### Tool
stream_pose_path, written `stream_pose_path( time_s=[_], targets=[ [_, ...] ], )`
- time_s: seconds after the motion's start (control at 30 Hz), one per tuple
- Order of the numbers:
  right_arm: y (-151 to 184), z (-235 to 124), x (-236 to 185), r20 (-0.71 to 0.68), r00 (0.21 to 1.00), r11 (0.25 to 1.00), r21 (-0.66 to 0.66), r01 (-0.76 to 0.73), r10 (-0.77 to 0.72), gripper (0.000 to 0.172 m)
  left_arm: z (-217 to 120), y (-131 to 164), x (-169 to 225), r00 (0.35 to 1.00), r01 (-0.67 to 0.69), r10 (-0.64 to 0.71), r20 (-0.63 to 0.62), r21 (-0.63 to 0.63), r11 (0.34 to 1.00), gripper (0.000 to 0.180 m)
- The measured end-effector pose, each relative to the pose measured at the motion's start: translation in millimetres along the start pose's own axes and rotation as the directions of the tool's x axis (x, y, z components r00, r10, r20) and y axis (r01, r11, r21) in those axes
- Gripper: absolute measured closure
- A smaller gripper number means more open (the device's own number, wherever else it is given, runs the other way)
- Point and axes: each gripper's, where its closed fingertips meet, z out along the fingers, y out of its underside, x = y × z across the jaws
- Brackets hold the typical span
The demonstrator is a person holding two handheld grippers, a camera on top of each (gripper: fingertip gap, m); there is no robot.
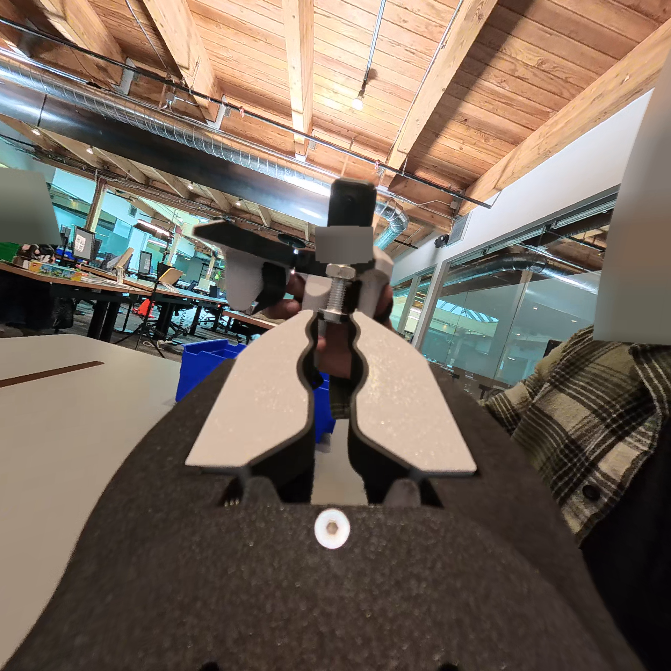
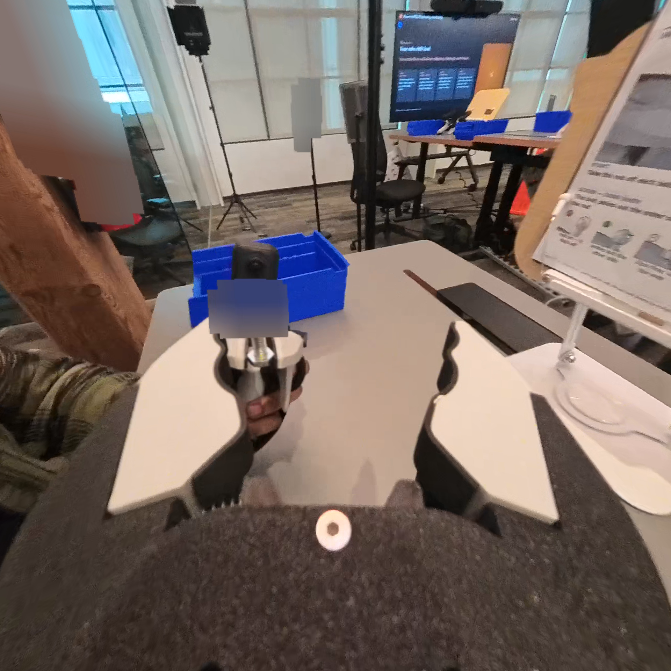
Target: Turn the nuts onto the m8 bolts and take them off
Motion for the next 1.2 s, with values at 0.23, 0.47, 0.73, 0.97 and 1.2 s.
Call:
stream_pose_path(
  time_s=[0.23,0.47,0.73,0.97,1.2],
  targets=[
    [-3,-15,19,-0.049,0.998,0.999,0.029,-0.029,0.030,0.063,-1,-1,0,1.000,-0.019,0.019,0.009,-0.005,1.000,0.166],
    [9,-8,25,-0.104,0.995,0.999,-0.040,0.004,-0.008,0.060,0,0,2,1.000,-0.026,0.026,0.005,-0.011,1.000,0.166],
    [7,9,-2,-0.001,1.000,0.999,-0.043,0.016,-0.016,0.061,1,1,3,1.000,-0.020,0.020,0.002,-0.013,1.000,0.166],
    [3,-4,3,-0.013,1.000,1.000,-0.019,0.000,0.000,0.062,0,-2,2,1.000,-0.017,0.017,0.003,-0.003,1.000,0.166],
    [7,-4,15,-0.069,0.998,0.999,-0.049,0.004,-0.007,0.061,1,-1,5,0.999,-0.034,0.034,0.001,-0.012,0.999,0.165]
  ],
)
